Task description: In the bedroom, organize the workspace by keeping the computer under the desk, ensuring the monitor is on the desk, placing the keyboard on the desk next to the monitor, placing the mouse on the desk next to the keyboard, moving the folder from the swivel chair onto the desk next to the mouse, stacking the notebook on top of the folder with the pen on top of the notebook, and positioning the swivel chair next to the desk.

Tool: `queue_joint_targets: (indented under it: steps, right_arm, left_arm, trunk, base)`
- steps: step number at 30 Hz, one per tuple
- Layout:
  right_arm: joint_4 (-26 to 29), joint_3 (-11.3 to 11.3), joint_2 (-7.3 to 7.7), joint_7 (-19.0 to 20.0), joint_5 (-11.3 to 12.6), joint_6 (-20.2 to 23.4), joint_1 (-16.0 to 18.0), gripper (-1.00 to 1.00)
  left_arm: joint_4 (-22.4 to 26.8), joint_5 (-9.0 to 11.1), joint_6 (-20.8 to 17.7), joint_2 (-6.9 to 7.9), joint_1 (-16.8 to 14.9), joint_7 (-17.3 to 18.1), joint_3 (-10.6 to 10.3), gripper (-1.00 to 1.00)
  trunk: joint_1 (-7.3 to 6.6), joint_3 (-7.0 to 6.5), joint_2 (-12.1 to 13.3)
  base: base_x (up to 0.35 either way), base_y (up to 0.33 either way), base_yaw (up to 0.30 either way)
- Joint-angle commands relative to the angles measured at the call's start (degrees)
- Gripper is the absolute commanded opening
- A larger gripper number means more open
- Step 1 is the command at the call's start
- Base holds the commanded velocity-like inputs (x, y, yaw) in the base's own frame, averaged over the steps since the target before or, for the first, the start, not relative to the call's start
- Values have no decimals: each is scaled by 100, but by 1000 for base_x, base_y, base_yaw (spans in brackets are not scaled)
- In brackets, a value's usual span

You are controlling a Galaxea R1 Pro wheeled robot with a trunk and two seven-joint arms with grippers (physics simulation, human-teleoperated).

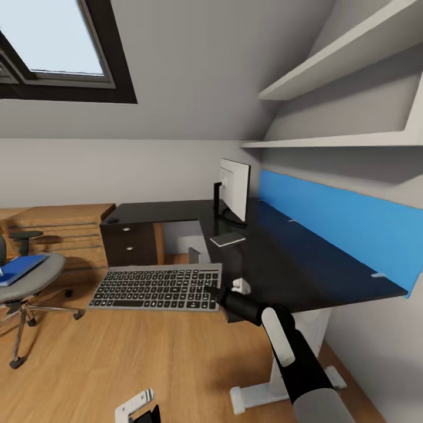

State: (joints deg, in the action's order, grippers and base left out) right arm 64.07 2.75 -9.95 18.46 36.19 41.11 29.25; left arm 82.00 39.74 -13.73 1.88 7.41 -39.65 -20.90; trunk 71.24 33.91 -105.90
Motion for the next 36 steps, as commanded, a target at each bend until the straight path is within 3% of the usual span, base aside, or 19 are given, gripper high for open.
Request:
queue_joint_targets:
  steps: [1, 3, 6, 11, 13, 14, 15, 16, 18, 22, 25, 27, 28, 29, 30, 31, 34, 36]
  right_arm:
    - [9, -9, -5, -16, 28, -28, 0, -100]
    - [14, -11, -5, -45, 28, -221, -19, -100]
    - [18, -2, -5, -189, 55, -913, -159, -100]
    - [263, 30, -5, -606, 129, -2306, -589, -100]
    - [560, 115, -5, -990, 304, -2909, -848, -100]
    - [686, 217, -5, -1232, 479, -3173, -961, -100]
    - [830, 582, -5, -1764, 876, -3731, -1093, -100]
    - [862, 967, -5, -2151, 1097, -4211, -1138, -100]
    - [820, 1598, -5, -2615, 1271, -4923, -1171, -100]
    - [657, 2011, -5, -2819, 1375, -5442, -1182, -100]
    - [601, 2119, -5, -2855, 1622, -5580, -1184, -100]
    - [582, 2163, -5, -2861, 1955, -5627, -1186, -100]
    - [575, 2181, -5, -2859, 2228, -5646, -1186, -100]
    - [591, 2191, -5, -2853, 2699, -5662, -1187, -100]
    - [604, 2192, -5, -2850, 2868, -5667, -1189, -100]
    - [647, 2193, -5, -2846, 3199, -5670, -1189, -100]
    - [708, 2189, -5, -2842, 3666, -5675, -1190, -100]
    - [752, 2186, -5, -2840, 4144, -5673, -1189, -100]
  left_arm:
    - [9, 24, -16, 6, -3, -34, -10, 100]
    - [9, 23, -16, 6, -3, -34, -10, 100]
    - [9, 24, -16, -3, -3, -34, -10, 100]
    - [9, 24, -16, -11, -3, -34, -10, 100]
    - [7, 25, -16, -11, -3, -34, -10, 100]
    - [5, 25, -16, -12, -3, -34, -10, 100]
    - [2, 25, -16, -12, -3, -34, -10, 100]
    - [1, 25, -16, -12, -3, -34, -14, 100]
    - [0, 25, -16, -12, -3, -34, -17, 100]
    - [0, 25, -16, -13, -3, -34, -19, 100]
    - [0, 25, -16, -12, -3, -34, -30, 100]
    - [0, 25, -16, -12, -3, -34, -63, 100]
    - [0, 25, -16, -12, -3, -34, -90, 100]
    - [-2, 25, -16, -12, -3, -34, -120, 100]
    - [-7, 27, -16, -12, -3, -34, -128, 100]
    - [-30, 26, -16, -12, -3, -34, -139, 100]
    - [-77, 18, -16, -12, -3, -34, -149, 100]
    - [-109, 8, -13, -12, -3, -34, -156, 100]
  trunk:
    - [0, 5, -3]
    - [0, 5, -3]
    - [0, 5, -3]
    - [0, 5, -3]
    - [0, 5, -3]
    - [0, 5, -3]
    - [0, 5, -3]
    - [0, 5, -3]
    - [0, 5, -3]
    - [0, 5, -3]
    - [0, 5, -3]
    - [0, 5, -3]
    - [0, 5, -3]
    - [0, 5, -3]
    - [0, 5, -3]
    - [0, 5, -3]
    - [0, 5, -3]
    - [0, 5, -3]
  base:
    - [1, 336, 0]
    - [0, 336, 0]
    - [0, 336, 0]
    - [0, 336, 0]
    - [0, 335, 0]
    - [0, 333, 0]
    - [0, 331, 0]
    - [0, 330, 0]
    - [0, 330, 0]
    - [0, 330, 0]
    - [0, 329, 0]
    - [0, 322, 0]
    - [0, 303, 0]
    - [0, 276, 0]
    - [0, 269, 0]
    - [25, 259, 0]
    - [81, 253, 0]
    - [182, 223, 0]
